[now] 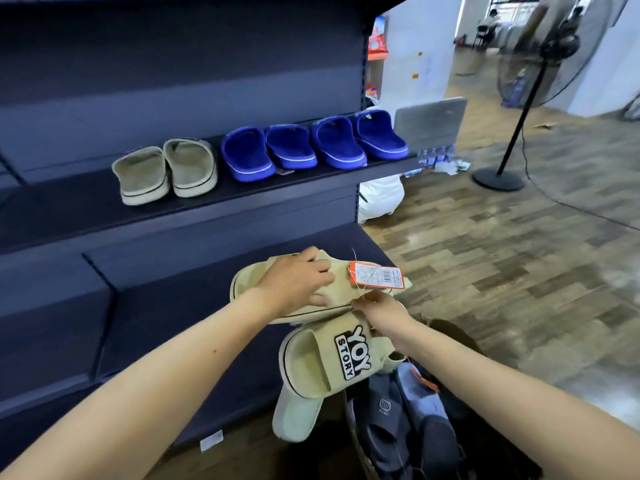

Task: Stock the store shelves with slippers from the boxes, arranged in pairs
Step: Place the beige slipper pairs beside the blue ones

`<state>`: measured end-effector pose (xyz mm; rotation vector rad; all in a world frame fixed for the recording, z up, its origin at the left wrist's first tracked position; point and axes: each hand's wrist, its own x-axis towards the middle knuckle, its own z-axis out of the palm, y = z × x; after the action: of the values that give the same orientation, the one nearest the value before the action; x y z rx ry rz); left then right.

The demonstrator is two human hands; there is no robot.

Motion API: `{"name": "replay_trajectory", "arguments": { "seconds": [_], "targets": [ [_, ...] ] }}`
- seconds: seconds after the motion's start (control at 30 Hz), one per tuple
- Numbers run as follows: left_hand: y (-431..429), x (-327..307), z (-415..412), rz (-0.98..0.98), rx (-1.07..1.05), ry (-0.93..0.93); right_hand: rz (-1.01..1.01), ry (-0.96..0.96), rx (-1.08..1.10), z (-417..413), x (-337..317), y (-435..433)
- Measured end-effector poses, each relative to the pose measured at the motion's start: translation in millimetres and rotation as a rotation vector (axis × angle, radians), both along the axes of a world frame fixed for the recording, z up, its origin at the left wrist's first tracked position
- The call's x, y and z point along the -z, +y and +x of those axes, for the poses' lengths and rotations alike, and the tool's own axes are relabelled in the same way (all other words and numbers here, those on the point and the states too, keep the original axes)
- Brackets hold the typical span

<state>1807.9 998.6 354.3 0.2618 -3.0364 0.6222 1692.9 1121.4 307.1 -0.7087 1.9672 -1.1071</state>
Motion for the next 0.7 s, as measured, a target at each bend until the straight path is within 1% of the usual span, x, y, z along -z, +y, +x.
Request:
{"name": "replay_trajectory", "arguments": {
  "seconds": [0.07,0.17,0.23,0.37,0.53,0.6,0.7],
  "targets": [
    [5,-12,-6,-0.016,-0.001,0.017,-0.015,0.021,0.006,-9,-10,7],
    [12,-11,-32,0.106,-0.025,0.018,-0.031,0.054,0.038,-34,-18,19],
    [23,-17,-52,0.106,-0.048,-0.007,-0.029,0.069,0.058,-55,-20,33],
    [38,-16,-92,0.130,-0.015,-0.141,0.031,0.096,0.160,-104,-22,71],
    [51,-12,-127,0.199,0.044,-0.308,0.082,0.054,0.306,-156,-18,120],
    [54,-12,-136,0.195,0.048,-0.346,0.106,0.057,0.341,-170,-14,133],
    [60,-12,-147,0.197,0.016,-0.353,0.160,0.097,0.322,-186,0,146]
  ]
}}
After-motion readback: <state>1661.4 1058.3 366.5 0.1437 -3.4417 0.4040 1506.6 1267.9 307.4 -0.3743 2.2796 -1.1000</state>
